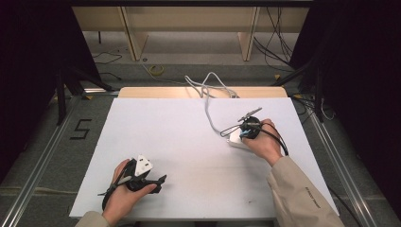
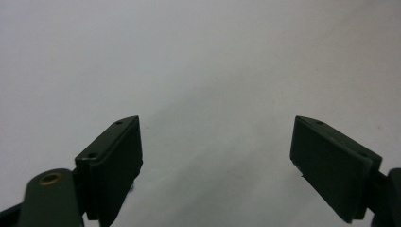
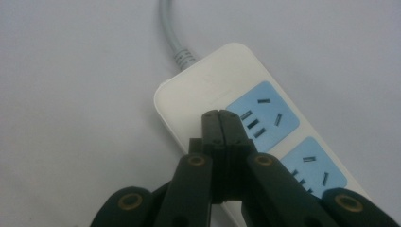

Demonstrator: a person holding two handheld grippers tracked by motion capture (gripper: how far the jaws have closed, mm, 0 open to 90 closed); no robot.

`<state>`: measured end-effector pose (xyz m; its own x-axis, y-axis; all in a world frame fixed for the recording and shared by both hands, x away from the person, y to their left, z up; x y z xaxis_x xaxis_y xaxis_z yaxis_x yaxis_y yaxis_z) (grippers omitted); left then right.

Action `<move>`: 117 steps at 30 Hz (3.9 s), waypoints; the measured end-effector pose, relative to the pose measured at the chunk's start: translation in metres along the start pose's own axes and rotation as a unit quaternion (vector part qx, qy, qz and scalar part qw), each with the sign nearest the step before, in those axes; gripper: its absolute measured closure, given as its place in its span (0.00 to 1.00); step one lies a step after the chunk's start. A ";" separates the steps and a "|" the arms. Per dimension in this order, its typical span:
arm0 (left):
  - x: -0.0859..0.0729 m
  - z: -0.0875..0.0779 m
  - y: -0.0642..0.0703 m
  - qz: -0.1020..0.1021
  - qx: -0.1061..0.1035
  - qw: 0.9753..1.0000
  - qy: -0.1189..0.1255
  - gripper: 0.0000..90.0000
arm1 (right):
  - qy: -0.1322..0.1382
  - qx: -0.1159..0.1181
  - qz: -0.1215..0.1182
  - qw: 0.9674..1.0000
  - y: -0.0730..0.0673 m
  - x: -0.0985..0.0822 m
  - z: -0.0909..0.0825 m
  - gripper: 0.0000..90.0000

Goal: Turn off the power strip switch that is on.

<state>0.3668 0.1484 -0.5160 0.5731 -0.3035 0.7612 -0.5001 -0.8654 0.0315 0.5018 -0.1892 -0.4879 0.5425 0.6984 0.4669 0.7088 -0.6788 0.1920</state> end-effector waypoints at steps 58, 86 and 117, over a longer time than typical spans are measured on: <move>-0.001 0.000 0.000 -0.003 0.001 1.000 0.001 0.20 | 0.028 0.022 -0.019 0.999 -0.034 -0.031 -0.028 1.00; -0.001 0.001 0.000 -0.005 0.001 1.000 -0.002 0.20 | 0.058 0.029 -0.021 0.998 -0.052 -0.055 -0.034 1.00; -0.003 0.001 0.000 -0.003 0.000 1.000 -0.008 0.19 | 0.098 0.046 -0.012 0.994 -0.073 -0.083 -0.034 0.82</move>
<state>0.3657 0.1490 -0.5184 0.5859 -0.3050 0.7508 -0.4964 -0.8674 0.0350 0.3896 -0.2052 -0.5112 0.4329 0.6497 0.6248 0.7637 -0.6326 0.1286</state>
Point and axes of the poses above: each handheld gripper's, and its own axes: z roughly forward along the jaws, x roughly out of its top, y roughly to its right, the point moved 6 cm from there along z, roughly forward along the jaws, and after that the axes turned 10 degrees about -z, right-handed, at the moved point
